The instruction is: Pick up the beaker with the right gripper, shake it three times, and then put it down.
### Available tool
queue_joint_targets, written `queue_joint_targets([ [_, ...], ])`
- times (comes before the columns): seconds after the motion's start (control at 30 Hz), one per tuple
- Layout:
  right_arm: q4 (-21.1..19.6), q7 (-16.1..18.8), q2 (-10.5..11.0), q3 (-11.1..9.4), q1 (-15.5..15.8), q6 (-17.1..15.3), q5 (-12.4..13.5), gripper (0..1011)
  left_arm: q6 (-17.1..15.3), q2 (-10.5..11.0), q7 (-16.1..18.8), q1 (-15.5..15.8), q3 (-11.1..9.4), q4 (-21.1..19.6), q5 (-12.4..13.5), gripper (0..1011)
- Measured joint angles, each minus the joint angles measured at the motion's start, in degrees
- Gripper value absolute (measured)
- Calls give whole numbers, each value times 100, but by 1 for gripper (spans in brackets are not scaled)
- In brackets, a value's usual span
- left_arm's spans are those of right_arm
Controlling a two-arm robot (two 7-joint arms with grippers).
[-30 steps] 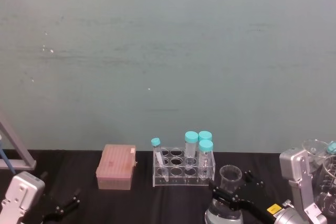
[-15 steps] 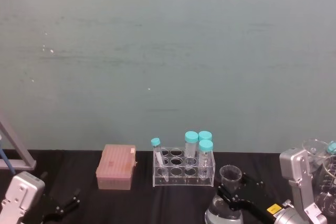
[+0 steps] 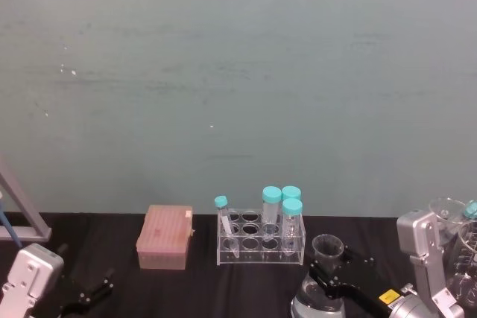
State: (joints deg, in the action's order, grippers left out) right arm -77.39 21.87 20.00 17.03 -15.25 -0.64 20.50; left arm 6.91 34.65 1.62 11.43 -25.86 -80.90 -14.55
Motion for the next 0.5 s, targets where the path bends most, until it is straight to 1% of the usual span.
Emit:
queue_joint_targets([
  [0.2,0,0,0,0,0,0,0,450,0,0,0,0,0,0,0,1000],
  [0.37,-41,67,36,-13,28,7,19,450,0,0,0,0,0,0,0,1000],
  [0.5,-168,102,73,-81,33,-59,123,450,0,0,0,0,0,0,0,1000],
])
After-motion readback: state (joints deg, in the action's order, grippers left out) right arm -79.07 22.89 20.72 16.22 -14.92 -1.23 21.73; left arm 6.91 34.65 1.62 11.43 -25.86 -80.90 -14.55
